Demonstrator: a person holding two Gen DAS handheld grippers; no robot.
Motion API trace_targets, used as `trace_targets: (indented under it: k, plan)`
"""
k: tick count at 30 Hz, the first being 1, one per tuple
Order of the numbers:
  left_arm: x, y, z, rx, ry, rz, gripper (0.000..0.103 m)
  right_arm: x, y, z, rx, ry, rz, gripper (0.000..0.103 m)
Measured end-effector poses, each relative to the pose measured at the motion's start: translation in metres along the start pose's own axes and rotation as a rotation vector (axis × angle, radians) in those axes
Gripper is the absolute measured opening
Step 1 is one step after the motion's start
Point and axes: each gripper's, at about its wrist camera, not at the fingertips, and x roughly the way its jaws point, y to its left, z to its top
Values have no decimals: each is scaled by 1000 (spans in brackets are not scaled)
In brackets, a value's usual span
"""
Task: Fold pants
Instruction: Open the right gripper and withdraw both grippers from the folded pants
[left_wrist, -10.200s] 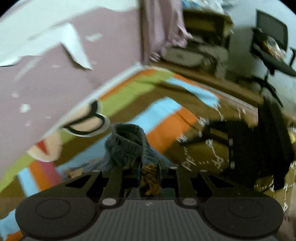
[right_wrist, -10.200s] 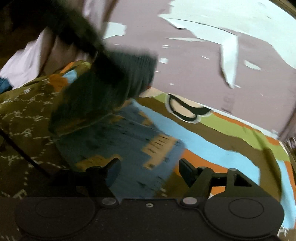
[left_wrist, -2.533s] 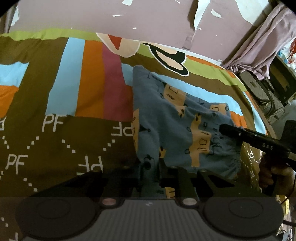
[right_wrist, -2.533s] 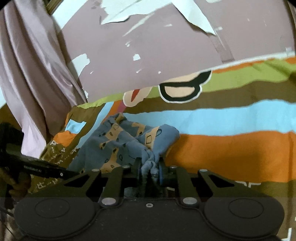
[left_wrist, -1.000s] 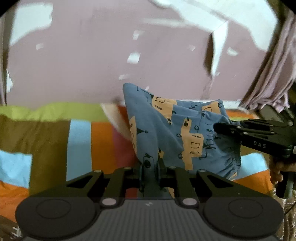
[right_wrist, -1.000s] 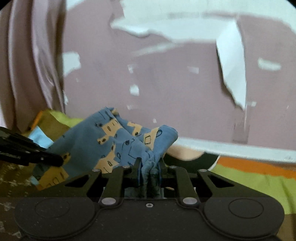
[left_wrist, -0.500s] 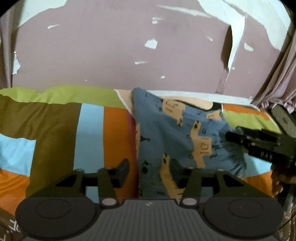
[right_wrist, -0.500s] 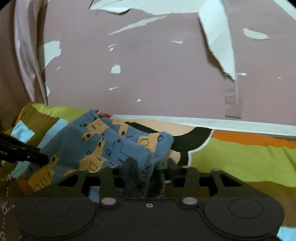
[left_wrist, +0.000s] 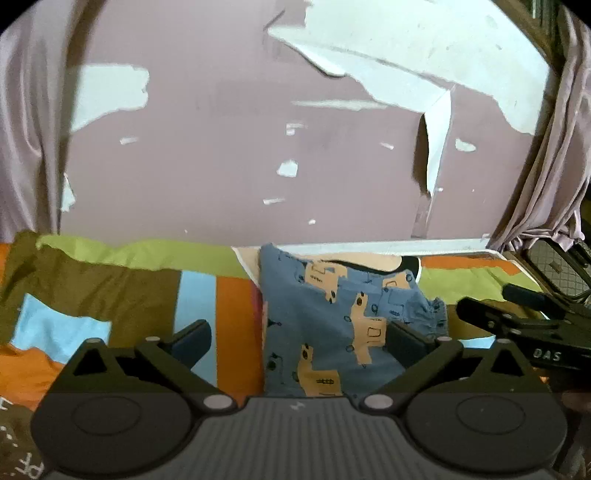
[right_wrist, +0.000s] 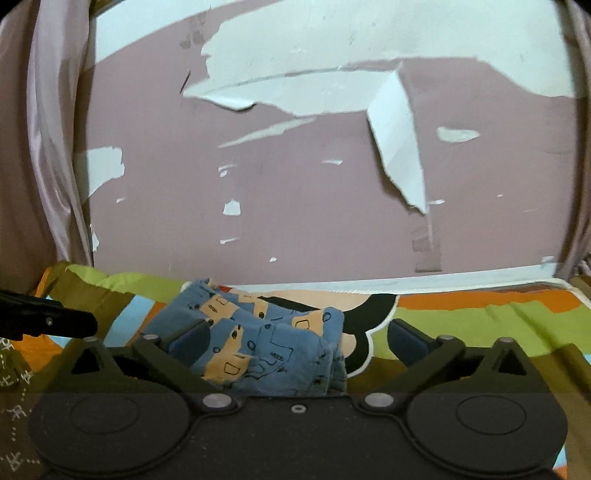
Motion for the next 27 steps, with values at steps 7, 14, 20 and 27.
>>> trace_targets:
  k: [7,14,20,27]
  plan:
    - [-28,0,-16,3,-58,20,103,-39,14,-12,24,-38,-44,102]
    - [-54,3,-57,14,-85,62,103,-77,33,-38,28,-71,-65,102]
    - [-67,5,-77,46,-108,87,103,-100,48,-61,21,-77,-82,102]
    - [-71,8,-91,55,-111,85,103,-115,58,-80,-2,-80,-89,102]
